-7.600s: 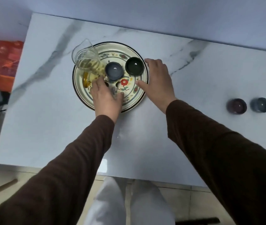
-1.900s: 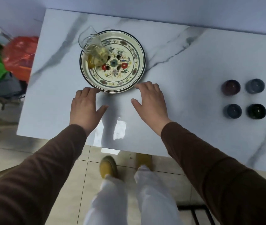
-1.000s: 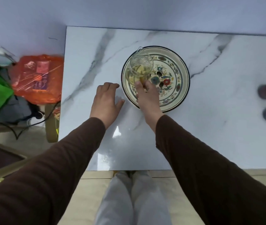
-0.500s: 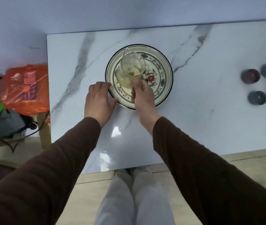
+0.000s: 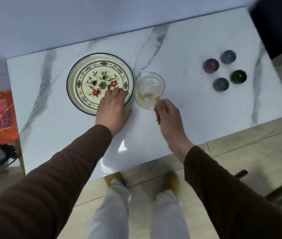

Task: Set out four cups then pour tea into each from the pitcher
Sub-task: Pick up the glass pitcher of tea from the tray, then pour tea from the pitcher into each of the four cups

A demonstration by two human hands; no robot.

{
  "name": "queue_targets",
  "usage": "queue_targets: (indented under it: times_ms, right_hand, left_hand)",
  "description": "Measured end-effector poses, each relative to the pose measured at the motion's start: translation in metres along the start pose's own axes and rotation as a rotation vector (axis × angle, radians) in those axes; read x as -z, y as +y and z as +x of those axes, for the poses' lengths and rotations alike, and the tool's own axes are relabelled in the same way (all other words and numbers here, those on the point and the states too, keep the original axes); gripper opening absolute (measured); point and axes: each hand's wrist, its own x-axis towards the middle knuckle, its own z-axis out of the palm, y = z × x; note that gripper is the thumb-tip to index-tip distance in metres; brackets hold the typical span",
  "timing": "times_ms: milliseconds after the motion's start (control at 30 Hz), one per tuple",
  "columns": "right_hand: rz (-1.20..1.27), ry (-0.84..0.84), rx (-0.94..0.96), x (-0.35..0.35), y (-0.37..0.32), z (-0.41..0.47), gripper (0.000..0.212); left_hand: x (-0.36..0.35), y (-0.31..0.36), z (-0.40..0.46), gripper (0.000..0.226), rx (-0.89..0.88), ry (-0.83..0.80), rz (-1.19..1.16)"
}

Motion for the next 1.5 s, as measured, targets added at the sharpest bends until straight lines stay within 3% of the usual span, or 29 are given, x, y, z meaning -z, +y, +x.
queue_targets:
  times_ms: [367,533,1133,1500]
  right_hand:
    - [-0.085,-0.035,0.025,0.19,0.058,-0.002,0.037]
    - [-0.114,-0.003,0.01,0.244,0.076,0.019,0.039]
    - [-0.252,-0.094,0.088,0.343,0.059,0.143,0.024]
    - [-0.305,-0.341,0.295,0.42,0.065,0.259,0.029]
  left_hand:
    - [-0.07,0.175,-0.001,0.053,0.006,-0.076,-0.02]
    - [-0.098,0.226,0.02,0.054,0.014,-0.103,-0.055]
    - [-0.125,0.3,0.146,0.056,0.142,-0.053,-0.173]
    - [-0.156,0.352,0.202,0.059,0.398,0.117,-0.164]
